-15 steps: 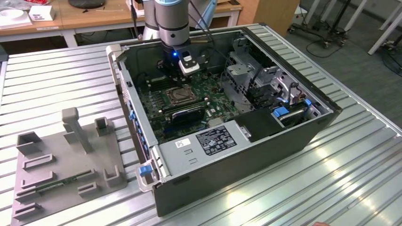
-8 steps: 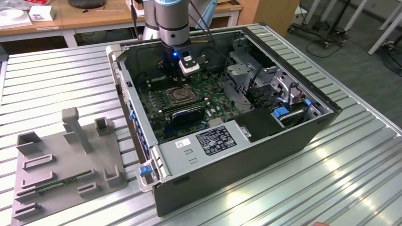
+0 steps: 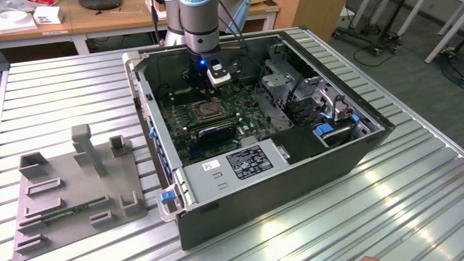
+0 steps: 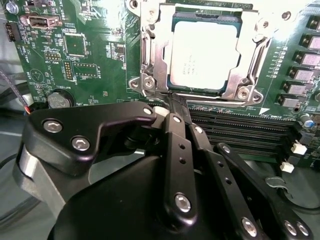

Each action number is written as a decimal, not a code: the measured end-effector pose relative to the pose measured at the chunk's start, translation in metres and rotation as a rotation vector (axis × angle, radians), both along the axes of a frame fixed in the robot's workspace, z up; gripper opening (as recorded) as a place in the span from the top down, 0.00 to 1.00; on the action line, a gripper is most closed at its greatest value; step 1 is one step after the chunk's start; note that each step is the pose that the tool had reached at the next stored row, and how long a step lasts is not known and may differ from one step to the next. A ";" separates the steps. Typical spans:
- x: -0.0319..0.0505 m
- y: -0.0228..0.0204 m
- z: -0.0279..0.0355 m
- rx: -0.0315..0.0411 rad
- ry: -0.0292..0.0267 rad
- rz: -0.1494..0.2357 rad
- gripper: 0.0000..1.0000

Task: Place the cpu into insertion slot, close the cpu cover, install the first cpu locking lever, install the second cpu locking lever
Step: 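Install the first cpu locking lever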

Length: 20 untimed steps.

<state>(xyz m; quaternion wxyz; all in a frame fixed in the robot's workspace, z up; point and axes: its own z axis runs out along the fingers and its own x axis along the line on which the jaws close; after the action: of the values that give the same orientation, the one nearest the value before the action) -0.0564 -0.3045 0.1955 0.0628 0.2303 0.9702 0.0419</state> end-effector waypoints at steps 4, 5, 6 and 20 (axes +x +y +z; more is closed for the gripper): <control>0.0011 0.0001 0.0000 0.0000 0.0000 0.000 0.89; 0.0013 0.0002 0.0000 -0.0001 0.0001 0.000 0.89; 0.0015 0.0004 0.0000 -0.0001 0.0000 0.000 0.89; 0.0029 0.0022 0.0000 0.0000 -0.0001 0.000 0.89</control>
<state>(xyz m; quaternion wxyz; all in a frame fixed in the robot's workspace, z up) -0.0535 -0.3022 0.1955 0.0628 0.2303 0.9702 0.0420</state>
